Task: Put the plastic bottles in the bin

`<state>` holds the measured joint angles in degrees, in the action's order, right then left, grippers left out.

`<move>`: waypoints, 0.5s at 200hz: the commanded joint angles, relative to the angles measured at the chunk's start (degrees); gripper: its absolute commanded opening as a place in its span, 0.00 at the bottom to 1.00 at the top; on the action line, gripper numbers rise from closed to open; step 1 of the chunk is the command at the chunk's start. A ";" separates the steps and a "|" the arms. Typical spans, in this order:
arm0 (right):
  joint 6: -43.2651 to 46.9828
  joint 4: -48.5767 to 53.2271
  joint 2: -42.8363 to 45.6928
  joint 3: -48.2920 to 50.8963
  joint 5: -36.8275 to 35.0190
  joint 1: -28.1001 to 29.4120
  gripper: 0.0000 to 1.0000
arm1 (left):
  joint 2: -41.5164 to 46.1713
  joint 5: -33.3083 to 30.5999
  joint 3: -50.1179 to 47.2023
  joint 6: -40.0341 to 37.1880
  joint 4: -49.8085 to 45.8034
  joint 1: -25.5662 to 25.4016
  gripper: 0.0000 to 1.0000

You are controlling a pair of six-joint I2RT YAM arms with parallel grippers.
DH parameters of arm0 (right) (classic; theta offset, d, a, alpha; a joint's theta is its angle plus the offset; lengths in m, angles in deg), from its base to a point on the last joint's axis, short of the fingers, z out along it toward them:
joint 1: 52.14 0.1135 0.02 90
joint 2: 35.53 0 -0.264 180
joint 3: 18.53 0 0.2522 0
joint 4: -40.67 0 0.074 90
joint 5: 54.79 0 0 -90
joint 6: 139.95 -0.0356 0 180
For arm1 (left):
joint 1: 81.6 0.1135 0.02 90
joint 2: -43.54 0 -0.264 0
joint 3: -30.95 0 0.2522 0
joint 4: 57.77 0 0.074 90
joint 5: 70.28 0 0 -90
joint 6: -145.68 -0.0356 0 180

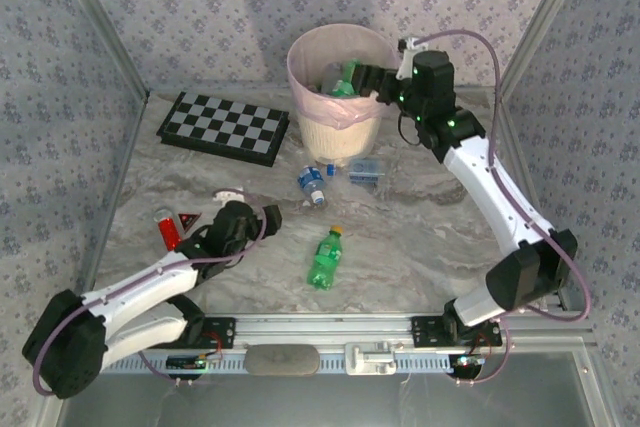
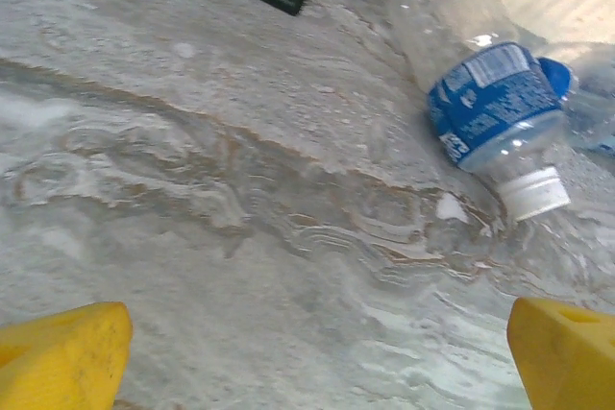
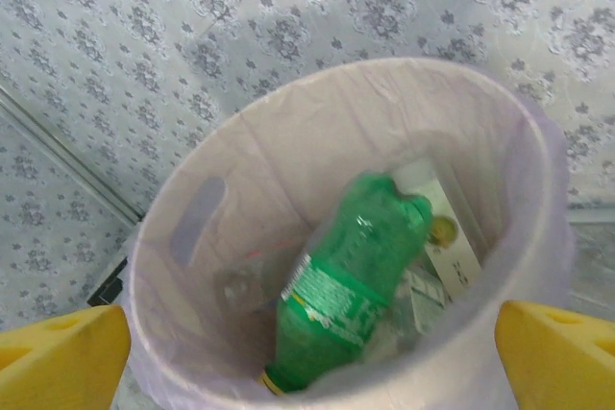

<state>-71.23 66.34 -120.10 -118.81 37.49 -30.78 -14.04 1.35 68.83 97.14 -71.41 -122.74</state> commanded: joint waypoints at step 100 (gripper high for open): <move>-10.98 -11.33 16.87 41.76 -9.96 -0.16 0.99 | -17.22 1.22 15.68 -2.52 -10.76 -20.21 1.00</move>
<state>-77.13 59.21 -105.77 -80.80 30.85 -30.78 -29.99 2.62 81.14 96.13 -77.44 -141.15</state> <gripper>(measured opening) 0.990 0.997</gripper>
